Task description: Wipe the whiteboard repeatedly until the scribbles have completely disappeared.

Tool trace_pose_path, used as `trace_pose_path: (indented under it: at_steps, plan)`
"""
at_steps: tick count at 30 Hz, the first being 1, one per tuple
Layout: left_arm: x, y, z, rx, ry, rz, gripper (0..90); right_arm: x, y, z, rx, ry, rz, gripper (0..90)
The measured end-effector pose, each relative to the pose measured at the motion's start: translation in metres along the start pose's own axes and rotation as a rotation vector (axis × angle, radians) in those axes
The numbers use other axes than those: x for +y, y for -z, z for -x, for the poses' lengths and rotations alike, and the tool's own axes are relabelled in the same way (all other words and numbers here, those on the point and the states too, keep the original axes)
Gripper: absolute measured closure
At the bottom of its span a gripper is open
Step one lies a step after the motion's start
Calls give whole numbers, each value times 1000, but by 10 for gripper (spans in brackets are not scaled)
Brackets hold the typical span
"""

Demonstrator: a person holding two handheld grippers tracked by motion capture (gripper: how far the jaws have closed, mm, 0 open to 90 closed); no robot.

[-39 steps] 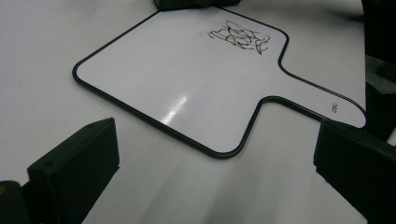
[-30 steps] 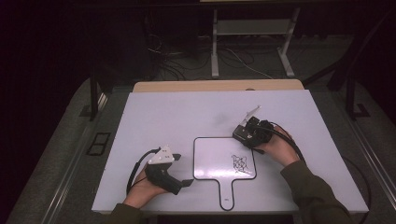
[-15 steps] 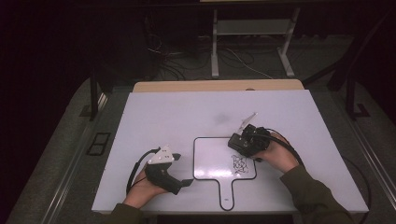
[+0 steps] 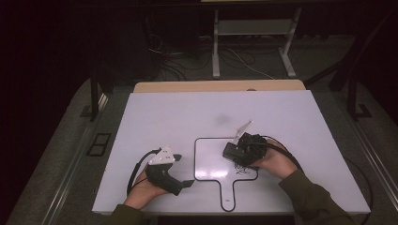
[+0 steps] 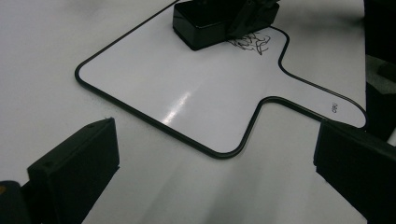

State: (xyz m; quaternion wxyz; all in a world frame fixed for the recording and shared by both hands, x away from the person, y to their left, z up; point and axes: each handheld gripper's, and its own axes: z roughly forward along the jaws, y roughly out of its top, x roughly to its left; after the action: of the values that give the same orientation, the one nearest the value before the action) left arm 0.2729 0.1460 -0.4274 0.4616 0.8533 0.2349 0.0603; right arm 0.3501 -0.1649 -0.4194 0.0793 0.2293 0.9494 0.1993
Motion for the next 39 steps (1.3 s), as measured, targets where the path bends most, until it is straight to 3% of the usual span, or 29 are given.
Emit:
trace_pose_path:
  at_steps: [12, 23, 30, 31, 33, 36, 38, 39]
  plan:
    - [0, 0, 0, 3, 5, 2, 0, -11, 2, 27, -36, -103, 7, 388]
    - [0, 1, 0, 2, 1, 2, 0, -4, 2, 0, -18, -17, -8, 388]
    - [0, 1, -1, 2, 2, 2, 0, -2, 3, -16, 9, 7, -8, 388]
    - [0, 1, -1, 3, 2, 3, 0, -2, 3, -16, 1, 42, -15, 388]
    - [0, 1, 0, 3, 2, 4, 0, -2, 4, -21, 12, 54, -16, 388]
    - [0, 1, 0, 4, 3, 5, 0, -3, 4, -24, 21, 37, -11, 388]
    - [0, 2, 0, 4, 5, 6, 0, -4, 5, -21, 0, 41, -15, 388]
    - [0, 2, 0, 5, 3, 6, 0, -5, 5, -20, -16, 21, -15, 388]
